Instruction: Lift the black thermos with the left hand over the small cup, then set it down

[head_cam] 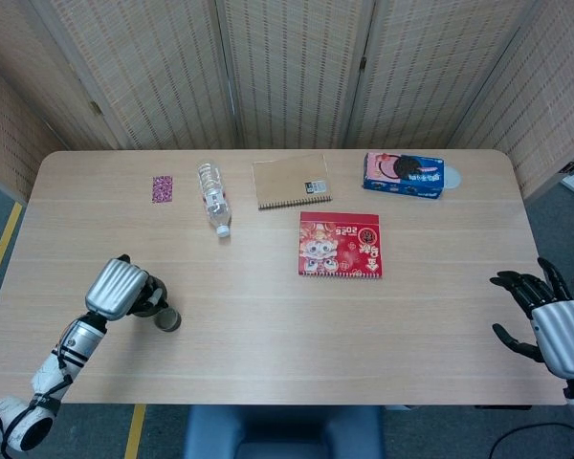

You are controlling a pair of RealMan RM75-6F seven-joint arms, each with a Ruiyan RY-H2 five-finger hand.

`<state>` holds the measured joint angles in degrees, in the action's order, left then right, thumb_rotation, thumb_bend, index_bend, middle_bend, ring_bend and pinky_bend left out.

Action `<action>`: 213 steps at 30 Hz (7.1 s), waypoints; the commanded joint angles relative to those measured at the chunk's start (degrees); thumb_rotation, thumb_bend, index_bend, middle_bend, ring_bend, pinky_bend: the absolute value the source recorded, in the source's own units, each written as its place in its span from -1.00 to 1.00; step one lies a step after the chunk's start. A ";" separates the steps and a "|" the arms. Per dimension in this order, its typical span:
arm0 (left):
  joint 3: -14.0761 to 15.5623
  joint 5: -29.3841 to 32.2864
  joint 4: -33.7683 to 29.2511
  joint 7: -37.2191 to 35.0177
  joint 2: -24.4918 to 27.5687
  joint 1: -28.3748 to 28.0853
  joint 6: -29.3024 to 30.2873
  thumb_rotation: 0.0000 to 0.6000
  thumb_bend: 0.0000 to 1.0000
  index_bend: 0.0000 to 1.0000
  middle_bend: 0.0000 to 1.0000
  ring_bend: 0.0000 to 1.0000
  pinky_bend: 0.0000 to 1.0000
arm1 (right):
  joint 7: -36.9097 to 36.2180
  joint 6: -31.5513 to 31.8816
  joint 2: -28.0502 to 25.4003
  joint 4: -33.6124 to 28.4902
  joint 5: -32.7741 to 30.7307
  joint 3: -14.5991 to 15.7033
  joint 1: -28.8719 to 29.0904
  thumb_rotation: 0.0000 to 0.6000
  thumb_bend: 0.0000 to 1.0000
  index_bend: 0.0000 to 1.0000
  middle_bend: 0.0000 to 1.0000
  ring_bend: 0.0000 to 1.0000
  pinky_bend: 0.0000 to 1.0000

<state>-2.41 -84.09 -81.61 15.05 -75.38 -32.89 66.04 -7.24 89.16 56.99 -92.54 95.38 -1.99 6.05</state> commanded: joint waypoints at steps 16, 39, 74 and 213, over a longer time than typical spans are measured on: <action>0.35 -0.96 2.22 3.90 -2.01 1.02 0.87 0.71 -0.01 1.00 1.00 0.84 0.07 | -0.64 -1.02 1.05 0.97 -0.44 0.68 -0.11 1.00 -0.45 -0.54 -0.48 -0.51 -0.92; 1.12 -2.80 3.92 9.30 -2.76 2.51 2.62 0.72 -0.01 1.00 1.00 0.84 0.07 | -0.84 -0.57 1.60 1.34 -0.13 1.07 -0.53 1.00 -0.45 -0.54 -0.48 -0.51 -0.93; 0.67 -3.58 1.62 14.56 -2.43 3.67 3.81 0.80 0.00 1.00 1.00 0.84 0.07 | -1.51 0.85 1.53 1.90 0.30 1.22 -1.37 1.00 -0.45 -0.54 -0.48 -0.52 -0.93; -7.37 10.93 31.36 -20.15 -18.68 -6.25 -16.04 -0.97 -0.66 -0.09 -0.10 -0.45 -0.80 | -1.83 -0.32 2.35 3.28 -2.35 0.38 -1.93 1.00 -0.45 -0.54 -0.42 -0.46 -0.93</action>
<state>-9.59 -73.42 -49.97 -5.31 -94.27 -39.20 50.10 -9.07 88.83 59.35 -89.27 93.01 -1.61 4.13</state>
